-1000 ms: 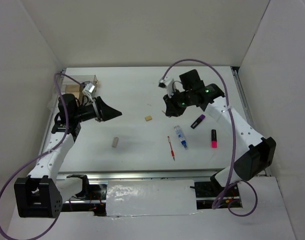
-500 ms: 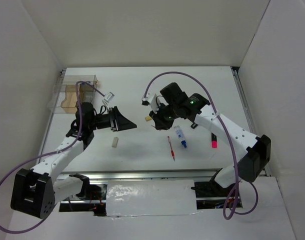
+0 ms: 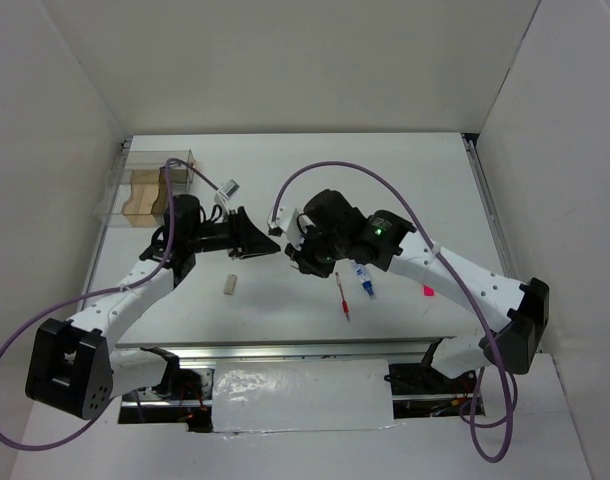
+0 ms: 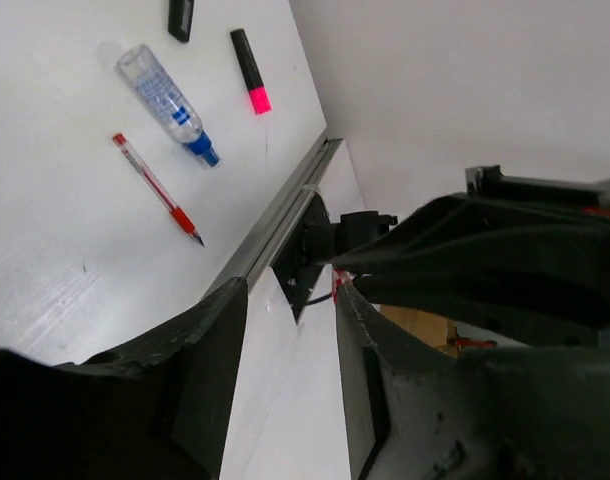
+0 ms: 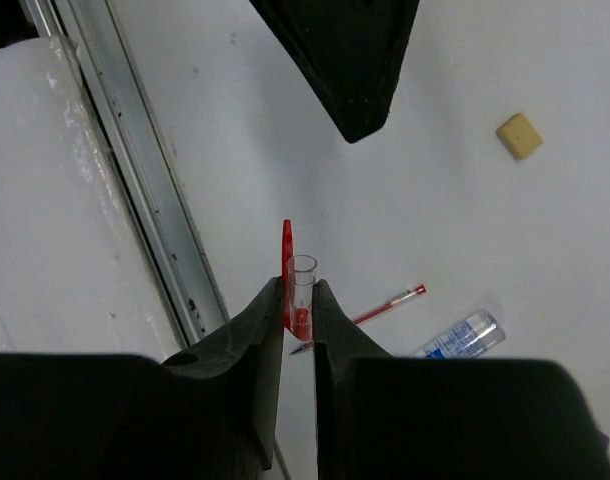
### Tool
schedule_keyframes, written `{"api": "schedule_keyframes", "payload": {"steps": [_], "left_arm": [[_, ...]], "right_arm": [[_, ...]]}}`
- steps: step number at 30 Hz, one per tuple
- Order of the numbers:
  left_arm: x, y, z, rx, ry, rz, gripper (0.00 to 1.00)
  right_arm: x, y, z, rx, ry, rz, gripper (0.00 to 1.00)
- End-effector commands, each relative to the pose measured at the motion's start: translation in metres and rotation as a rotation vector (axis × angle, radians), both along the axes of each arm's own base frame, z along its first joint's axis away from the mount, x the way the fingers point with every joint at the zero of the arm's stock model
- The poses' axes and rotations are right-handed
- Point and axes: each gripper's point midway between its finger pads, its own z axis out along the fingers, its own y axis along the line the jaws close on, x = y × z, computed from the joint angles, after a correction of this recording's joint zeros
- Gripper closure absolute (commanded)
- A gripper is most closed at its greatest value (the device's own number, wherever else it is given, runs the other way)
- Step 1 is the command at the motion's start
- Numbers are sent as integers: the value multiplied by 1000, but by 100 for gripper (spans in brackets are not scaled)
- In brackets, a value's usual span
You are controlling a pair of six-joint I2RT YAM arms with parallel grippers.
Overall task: Sort the stationery into containers
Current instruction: Pick up the pen cap from the center of the board.
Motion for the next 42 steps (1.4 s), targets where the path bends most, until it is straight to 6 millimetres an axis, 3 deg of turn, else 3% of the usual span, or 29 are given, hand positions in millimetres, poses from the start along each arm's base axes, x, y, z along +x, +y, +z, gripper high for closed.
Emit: {"api": "schedule_keyframes", "payload": {"steps": [1, 8, 16, 23, 42], "left_arm": [[-6, -5, -5, -18, 102, -12, 47], [-16, -13, -15, -31, 189, -33, 50], [-22, -11, -22, -91, 329, -20, 49], [-25, -10, -26, -100, 355, -14, 46], [-25, -11, -29, -118, 386, -1, 52]], "right_arm": [[17, 3, 18, 30, -130, -62, 100], [31, 0, 20, -19, -243, -111, 100], [22, 7, 11, -95, -370, -58, 100], [24, 6, 8, -131, -438, -51, 100], [11, 26, 4, -174, -529, 21, 100]]}}
